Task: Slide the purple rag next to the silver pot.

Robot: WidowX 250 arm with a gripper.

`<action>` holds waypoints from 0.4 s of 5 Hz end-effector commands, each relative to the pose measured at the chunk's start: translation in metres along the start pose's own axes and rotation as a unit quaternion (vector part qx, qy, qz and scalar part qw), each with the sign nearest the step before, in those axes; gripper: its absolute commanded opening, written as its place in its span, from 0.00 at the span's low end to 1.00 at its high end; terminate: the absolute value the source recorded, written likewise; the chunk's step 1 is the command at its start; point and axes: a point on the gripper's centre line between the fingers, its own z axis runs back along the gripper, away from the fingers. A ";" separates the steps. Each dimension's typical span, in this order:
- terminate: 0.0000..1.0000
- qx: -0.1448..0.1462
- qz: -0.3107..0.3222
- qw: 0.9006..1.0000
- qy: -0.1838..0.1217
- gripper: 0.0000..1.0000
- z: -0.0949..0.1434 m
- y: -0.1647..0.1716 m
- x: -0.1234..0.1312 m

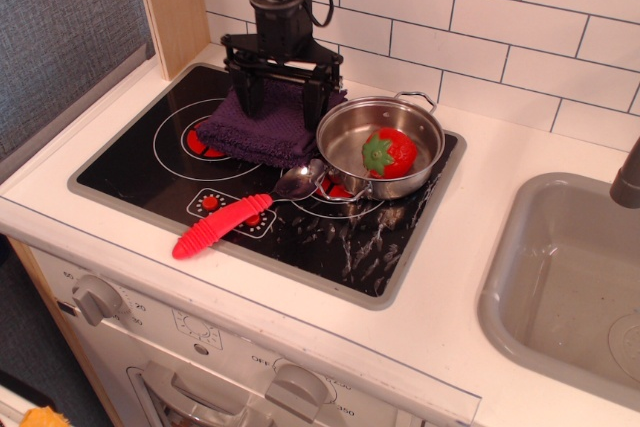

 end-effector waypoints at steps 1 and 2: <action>0.00 0.007 -0.008 0.998 -0.059 1.00 0.055 -0.003 -0.014; 0.00 0.009 -0.012 0.998 -0.060 1.00 0.059 -0.002 -0.021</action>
